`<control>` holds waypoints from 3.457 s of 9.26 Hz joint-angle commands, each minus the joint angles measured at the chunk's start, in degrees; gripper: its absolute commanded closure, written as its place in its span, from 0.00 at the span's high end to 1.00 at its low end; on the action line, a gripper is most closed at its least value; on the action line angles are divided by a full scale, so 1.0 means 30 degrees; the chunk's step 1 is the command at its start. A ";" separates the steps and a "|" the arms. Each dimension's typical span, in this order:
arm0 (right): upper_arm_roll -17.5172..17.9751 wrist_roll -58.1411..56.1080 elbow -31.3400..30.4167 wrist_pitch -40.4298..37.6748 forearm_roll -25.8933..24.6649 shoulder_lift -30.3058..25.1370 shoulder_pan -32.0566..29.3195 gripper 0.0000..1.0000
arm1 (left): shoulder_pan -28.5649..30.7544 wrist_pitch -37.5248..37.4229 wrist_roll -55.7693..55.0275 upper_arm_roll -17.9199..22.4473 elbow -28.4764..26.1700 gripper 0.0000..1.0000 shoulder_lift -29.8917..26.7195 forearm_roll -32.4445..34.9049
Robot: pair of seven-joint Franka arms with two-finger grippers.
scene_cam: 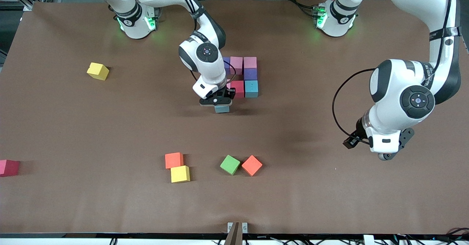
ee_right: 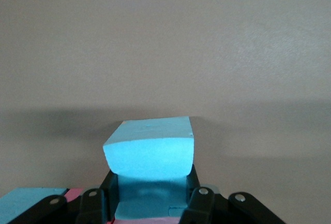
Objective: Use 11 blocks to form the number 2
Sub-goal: 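Lower the cyan cube beside the pink cube with the right gripper, then set the cyan cube down and open the right gripper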
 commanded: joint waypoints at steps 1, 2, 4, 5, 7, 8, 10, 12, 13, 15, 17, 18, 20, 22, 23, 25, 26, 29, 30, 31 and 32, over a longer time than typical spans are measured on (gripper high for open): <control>0.0439 0.0061 -0.0181 0.0292 0.0316 -0.0022 -0.0246 0.00 | -0.0075 -0.0213 0.0108 0.0073 0.0337 0.74 0.0141 -0.0365; 0.0439 0.0003 -0.0210 0.0263 0.0316 -0.0022 -0.0246 0.00 | -0.0075 -0.0213 0.0108 0.0073 0.0337 0.74 0.0141 -0.0365; 0.0468 -0.0173 -0.0181 0.0263 0.0316 0.0153 -0.0275 0.00 | -0.0075 -0.0213 0.0079 0.0073 0.0337 0.74 0.0229 -0.0365; 0.0497 -0.0290 -0.0181 0.0176 0.0316 0.0183 -0.0305 0.00 | -0.0075 -0.0213 0.0079 0.0073 0.0337 0.74 0.0229 -0.0365; 0.0527 -0.0408 -0.0094 0.0058 0.0316 0.0183 -0.0363 0.00 | -0.0075 -0.0184 0.0079 0.0073 0.0337 0.74 0.0229 -0.0365; 0.0556 -0.0408 -0.0035 0.0029 0.0345 0.0212 -0.0451 0.00 | -0.0075 -0.0184 0.0079 0.0073 0.0337 0.74 0.0229 -0.0365; 0.0585 -0.0408 0.0344 -0.0058 0.0374 0.0562 -0.0510 0.00 | -0.0075 -0.0184 0.0079 0.0073 0.0337 0.74 0.0229 -0.0365; 0.0585 -0.0408 0.1163 -0.1197 0.0782 0.0826 -0.0539 0.00 | -0.0075 -0.0184 0.0079 0.0073 0.0337 0.74 0.0229 -0.0365; 0.0556 -0.0437 0.1631 -0.1463 0.1017 0.1089 -0.0510 0.00 | -0.0075 -0.0184 0.0079 0.0073 0.0337 0.74 0.0229 -0.0365; 0.0556 -0.0989 0.1956 -0.1466 0.1019 0.1412 -0.0481 0.00 | -0.0075 -0.0184 0.0050 0.0073 0.0337 0.74 0.0229 -0.0365; 0.0556 -0.2042 0.1929 -0.1582 0.1019 0.1501 -0.0539 0.00 | -0.0133 -0.0184 -0.0067 0.0073 0.0337 0.74 0.0229 -0.0365; 0.0556 -0.2280 0.1958 -0.1989 0.1019 0.1501 -0.0655 0.00 | -0.0134 -0.0184 -0.0067 0.0073 0.0337 0.74 0.0229 -0.0365; 0.0556 -0.2283 0.1958 -0.2022 0.1048 0.1501 -0.0686 0.00 | -0.0134 -0.0184 -0.0067 0.0073 0.0337 0.74 0.0200 -0.0365; 0.0556 -0.2283 0.1958 -0.2052 0.1368 0.1472 -0.0657 0.00 | -0.0134 -0.0184 -0.0067 0.0073 0.0366 0.74 0.0229 -0.0365; 0.0585 -0.2283 0.1958 -0.2052 0.1603 0.1501 -0.0657 0.00 | -0.0134 -0.0184 -0.0067 0.0073 0.0366 0.74 0.0229 -0.0365; 0.0614 -0.2283 0.1958 -0.2284 0.1839 0.1443 -0.0657 0.00 | -0.0105 -0.0155 -0.0067 0.0073 0.0366 0.74 0.0229 -0.0365; 0.0847 -0.2283 0.1958 -0.2518 0.1869 0.1356 -0.0686 0.00 | -0.0105 -0.0154 -0.0067 0.0073 0.0366 0.74 0.0229 -0.0365; 0.0878 -0.2283 0.1958 -0.2753 0.1986 0.1238 -0.0686 0.00 | -0.0134 -0.0154 -0.0067 0.0073 0.0366 0.74 0.0258 -0.0365; 0.0907 -0.2283 0.1958 -0.2871 0.1986 0.1151 -0.0686 0.00 | -0.0105 -0.0096 -0.0067 0.0073 0.0366 0.74 0.0258 -0.0365; 0.0879 -0.2312 0.1958 -0.2901 0.1986 0.1150 -0.0686 0.00 | -0.0134 -0.0096 -0.0067 0.0073 0.0366 0.74 0.0258 -0.0481; 0.0878 -0.2370 0.1958 -0.2901 0.1986 0.1150 -0.0715 0.00 | -0.0134 -0.0096 -0.0067 0.0073 0.0366 0.74 0.0258 -0.0482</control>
